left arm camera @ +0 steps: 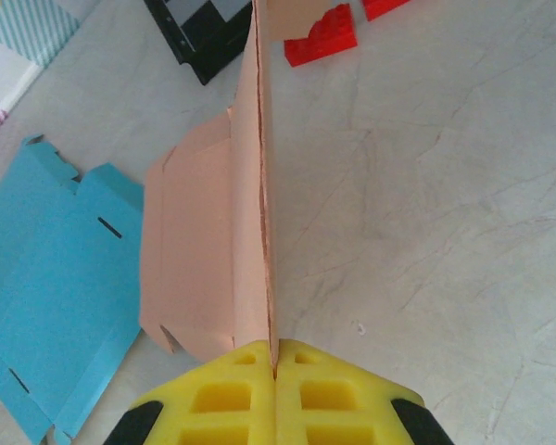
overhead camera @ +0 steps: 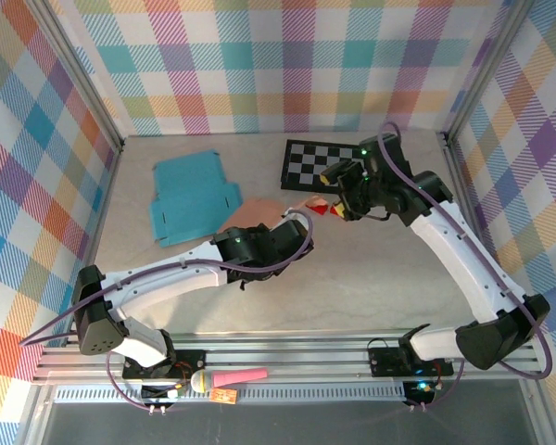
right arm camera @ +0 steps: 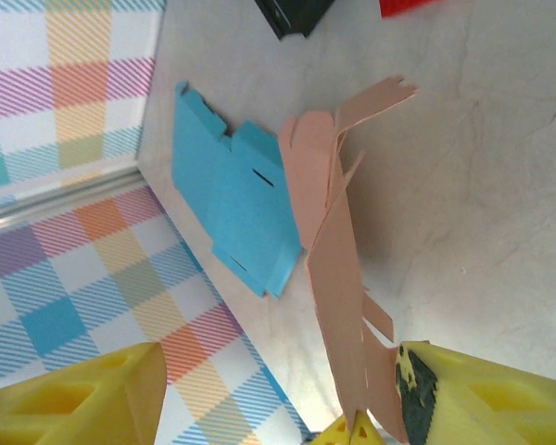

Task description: Fold the paper box

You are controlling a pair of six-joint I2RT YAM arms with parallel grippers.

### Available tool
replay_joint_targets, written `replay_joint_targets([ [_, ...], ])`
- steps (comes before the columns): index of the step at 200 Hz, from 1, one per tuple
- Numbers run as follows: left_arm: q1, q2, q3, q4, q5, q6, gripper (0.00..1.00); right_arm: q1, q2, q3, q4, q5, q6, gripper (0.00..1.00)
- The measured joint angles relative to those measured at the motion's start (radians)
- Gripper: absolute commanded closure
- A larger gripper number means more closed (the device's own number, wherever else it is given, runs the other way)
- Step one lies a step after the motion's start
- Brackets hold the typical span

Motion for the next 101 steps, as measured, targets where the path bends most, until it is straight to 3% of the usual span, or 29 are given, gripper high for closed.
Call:
replay_joint_targets([
  [47,0.021,0.013,0.044,-0.024,0.044,0.024,1.00,0.104,0.136,0.034,-0.002,-0.011,0.042,0.38],
  [101,0.028,0.024,0.066,-0.024,0.059,0.043,1.00,0.143,0.199,0.035,0.037,-0.032,0.074,0.63],
])
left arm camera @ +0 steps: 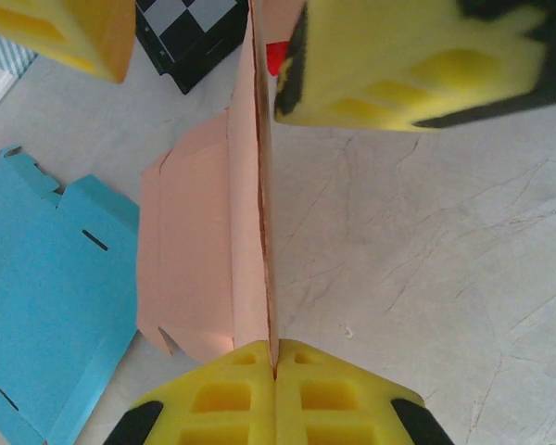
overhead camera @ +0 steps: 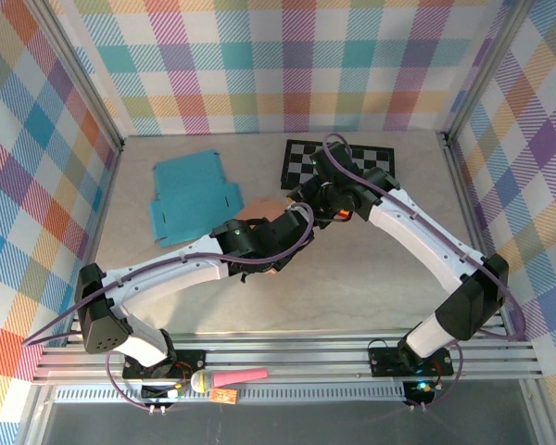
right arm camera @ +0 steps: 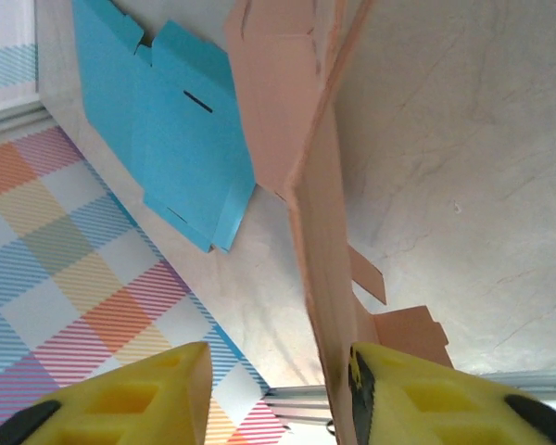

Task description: Fold the paper box

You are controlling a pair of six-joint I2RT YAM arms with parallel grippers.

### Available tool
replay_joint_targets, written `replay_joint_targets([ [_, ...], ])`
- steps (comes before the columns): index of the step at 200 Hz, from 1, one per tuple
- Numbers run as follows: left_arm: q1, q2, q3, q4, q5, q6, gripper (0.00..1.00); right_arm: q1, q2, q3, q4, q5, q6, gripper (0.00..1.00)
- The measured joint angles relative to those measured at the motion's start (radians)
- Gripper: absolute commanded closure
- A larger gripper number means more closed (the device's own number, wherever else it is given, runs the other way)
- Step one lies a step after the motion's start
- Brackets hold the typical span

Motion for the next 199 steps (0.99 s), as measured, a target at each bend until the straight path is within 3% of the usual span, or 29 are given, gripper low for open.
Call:
replay_joint_targets([
  [66,0.016,0.010,0.010,0.000,0.000,0.005,1.00,0.000,0.035,0.004,0.003,-0.013,-0.002,0.75],
  [119,0.027,0.010,0.014,-0.001,-0.005,0.010,1.00,0.000,0.036,0.004,-0.001,-0.012,-0.003,1.00],
  [129,0.031,0.010,0.018,-0.004,-0.005,0.013,1.00,0.000,0.036,0.004,0.000,-0.010,-0.005,1.00],
  [137,0.032,0.010,0.021,-0.006,-0.006,0.014,0.90,0.000,0.036,0.004,0.001,-0.009,-0.005,1.00],
  [157,0.032,0.009,0.037,-0.020,-0.008,0.017,0.55,-0.002,0.035,0.005,0.006,-0.012,-0.005,1.00],
  [187,0.047,-0.051,0.066,0.004,0.014,-0.044,0.29,-0.020,0.035,0.035,0.013,-0.012,-0.007,1.00],
  [199,0.067,-0.108,0.074,0.024,0.031,-0.082,0.25,-0.028,0.035,0.056,0.021,-0.013,-0.008,1.00],
])
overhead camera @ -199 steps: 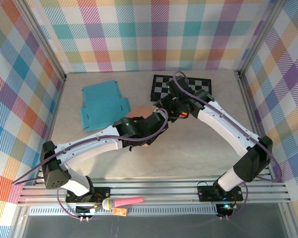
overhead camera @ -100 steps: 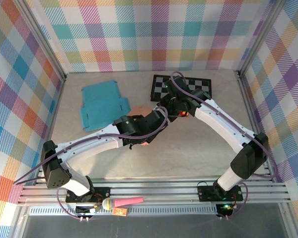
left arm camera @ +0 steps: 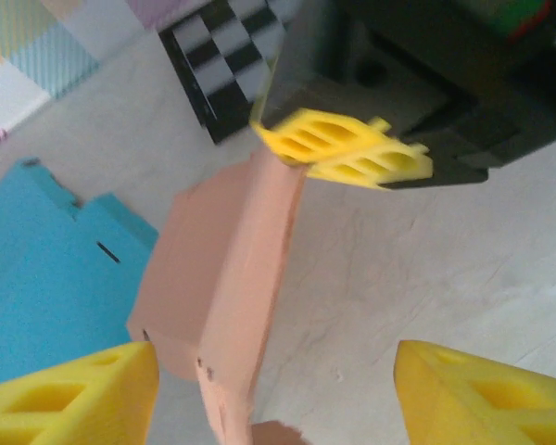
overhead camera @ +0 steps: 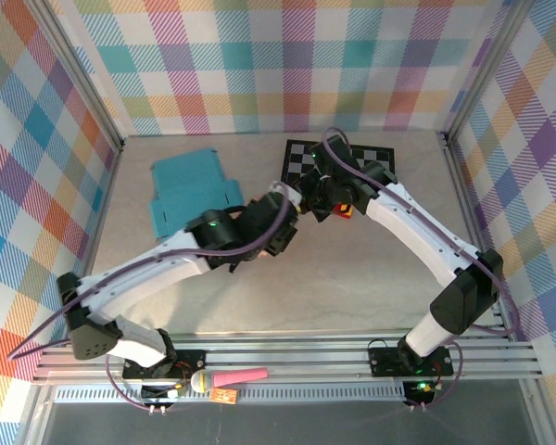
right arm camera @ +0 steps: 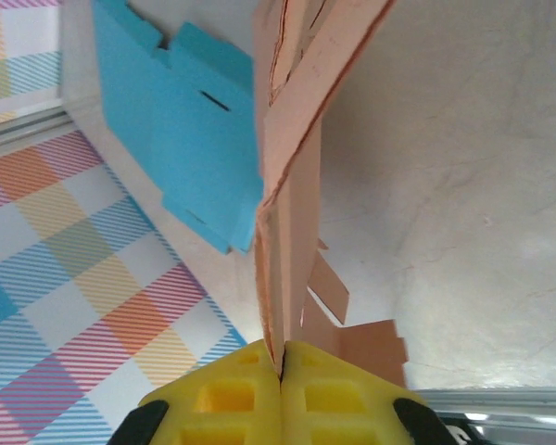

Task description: Fold the paper box

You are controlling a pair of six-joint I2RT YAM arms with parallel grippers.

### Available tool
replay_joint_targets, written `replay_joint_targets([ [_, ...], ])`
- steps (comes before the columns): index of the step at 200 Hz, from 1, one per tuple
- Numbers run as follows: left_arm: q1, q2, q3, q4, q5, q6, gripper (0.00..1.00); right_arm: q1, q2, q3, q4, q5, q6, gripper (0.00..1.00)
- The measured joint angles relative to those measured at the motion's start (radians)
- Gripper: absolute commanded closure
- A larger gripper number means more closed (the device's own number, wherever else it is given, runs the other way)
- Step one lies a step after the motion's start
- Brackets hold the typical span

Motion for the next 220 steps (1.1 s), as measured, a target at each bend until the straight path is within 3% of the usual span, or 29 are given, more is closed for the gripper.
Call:
replay_joint_targets([
  [51,0.201,-0.220,0.040,0.082,0.124,-0.190,0.24,-0.053,-0.006,0.048,0.045,-0.012,-0.012,1.00],
  [120,0.423,-0.216,-0.010,0.085,0.357,-0.389,0.30,-0.068,-0.073,0.140,0.006,0.001,-0.017,1.00],
  [182,0.503,-0.124,-0.026,0.058,0.554,-0.450,0.34,-0.068,-0.209,0.054,-0.024,0.053,0.014,1.00],
  [220,0.509,-0.107,-0.076,0.032,0.627,-0.439,0.34,-0.066,-0.091,-0.004,0.018,0.053,0.032,1.00],
])
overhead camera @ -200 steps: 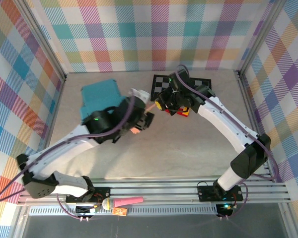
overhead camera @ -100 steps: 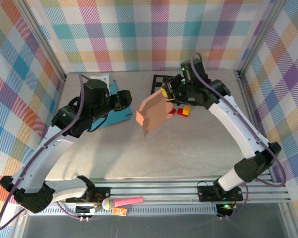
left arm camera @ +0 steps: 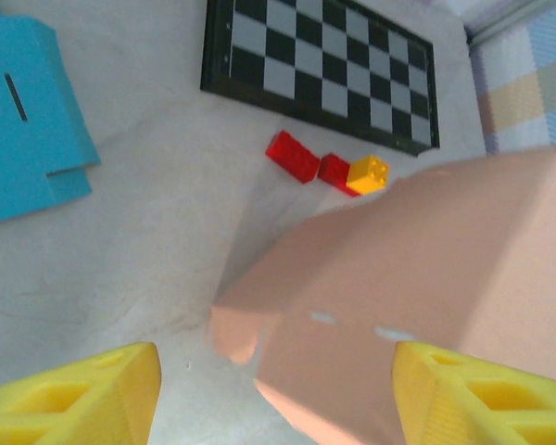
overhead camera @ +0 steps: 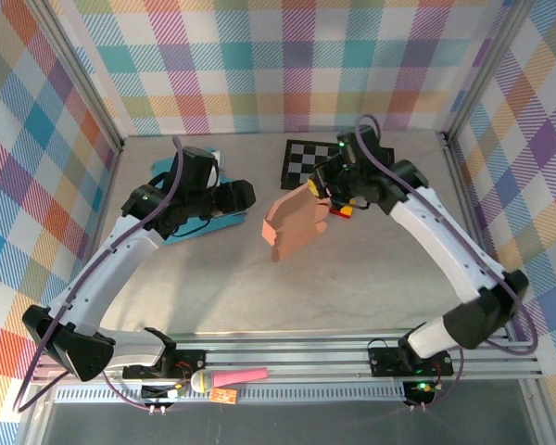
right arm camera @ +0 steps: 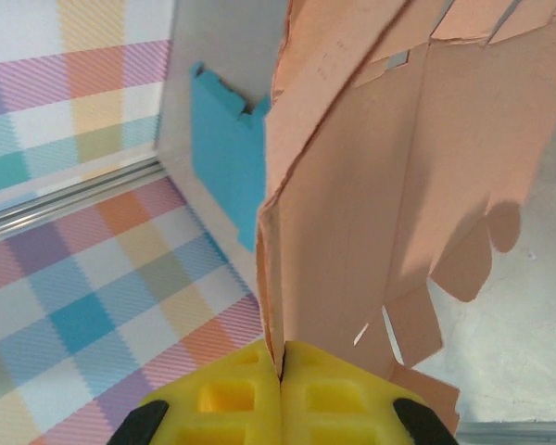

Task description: Fold the paper box

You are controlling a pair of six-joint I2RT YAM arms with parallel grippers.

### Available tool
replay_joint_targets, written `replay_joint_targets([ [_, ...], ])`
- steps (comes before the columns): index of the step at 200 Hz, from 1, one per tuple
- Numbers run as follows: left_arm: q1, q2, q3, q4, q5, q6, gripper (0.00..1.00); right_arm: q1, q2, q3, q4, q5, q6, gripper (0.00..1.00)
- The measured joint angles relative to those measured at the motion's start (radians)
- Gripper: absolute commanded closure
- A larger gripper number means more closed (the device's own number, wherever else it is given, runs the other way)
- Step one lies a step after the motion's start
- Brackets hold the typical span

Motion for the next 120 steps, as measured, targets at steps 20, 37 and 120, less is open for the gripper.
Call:
replay_joint_targets([
  [20,0.000,-0.022,-0.047,-0.005,0.011,0.030,0.34,0.000,0.064,0.000,0.029,0.000,-0.004,1.00],
  [37,0.000,-0.064,-0.099,-0.008,0.013,0.066,0.33,0.000,0.105,0.004,0.052,-0.002,-0.008,1.00],
  [120,-0.166,-0.172,-0.337,0.064,-0.151,0.163,0.22,0.012,0.232,0.054,0.114,-0.028,-0.023,1.00],
])
